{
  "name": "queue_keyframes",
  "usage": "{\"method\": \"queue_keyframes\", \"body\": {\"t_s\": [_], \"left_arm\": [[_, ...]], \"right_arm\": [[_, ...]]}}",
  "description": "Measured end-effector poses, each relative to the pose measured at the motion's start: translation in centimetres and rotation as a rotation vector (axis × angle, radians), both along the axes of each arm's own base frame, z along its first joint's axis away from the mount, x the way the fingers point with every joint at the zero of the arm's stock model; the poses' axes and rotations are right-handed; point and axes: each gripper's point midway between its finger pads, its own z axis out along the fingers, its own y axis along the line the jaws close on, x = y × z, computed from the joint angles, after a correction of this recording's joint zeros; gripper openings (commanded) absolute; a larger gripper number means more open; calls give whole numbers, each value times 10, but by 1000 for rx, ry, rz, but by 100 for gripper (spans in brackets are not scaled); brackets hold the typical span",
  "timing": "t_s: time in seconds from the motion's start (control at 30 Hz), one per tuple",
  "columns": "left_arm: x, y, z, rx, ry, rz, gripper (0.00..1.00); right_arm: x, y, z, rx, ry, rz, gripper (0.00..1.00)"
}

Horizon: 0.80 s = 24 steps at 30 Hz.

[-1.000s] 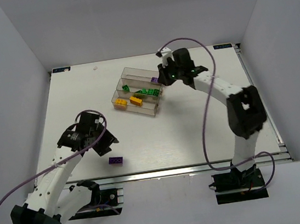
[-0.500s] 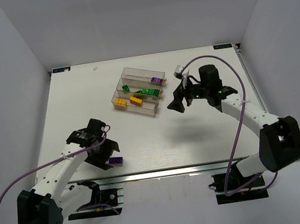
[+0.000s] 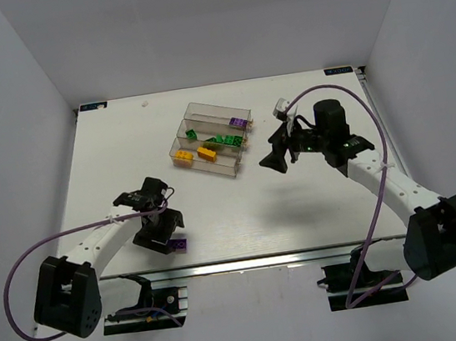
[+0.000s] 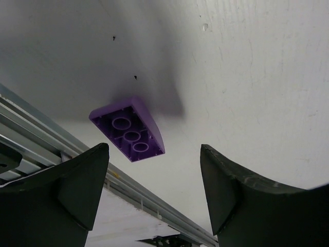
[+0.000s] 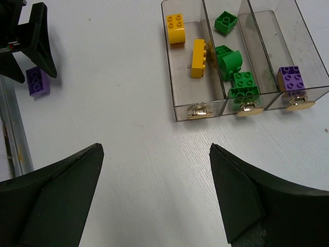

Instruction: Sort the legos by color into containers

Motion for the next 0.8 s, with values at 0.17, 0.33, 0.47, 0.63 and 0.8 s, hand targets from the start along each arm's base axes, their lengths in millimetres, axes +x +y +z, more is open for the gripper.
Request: {"method": "queue_keyframes", "body": {"t_s": [0.17,0.33,0.47,0.63,0.8], "left_arm": [[-4,2,-10,4,12,4,80],[-7,3,-18,5,17,9,69],[-9,4,-24,13,34,16,57],[-6,5,-29,25,49,27,28],[20,-2,-8,19,-33,-23,0]], "right_arm": [[-3,-5,-5,-2,12,-10,89],[-3,-5,-6,0,21,-16,89],[-2,-7,-6,0,23,-22,89],[-6,-11,-13,-7,36,-29,88],[-8,-16,-10,-8,22,-47,50]]}}
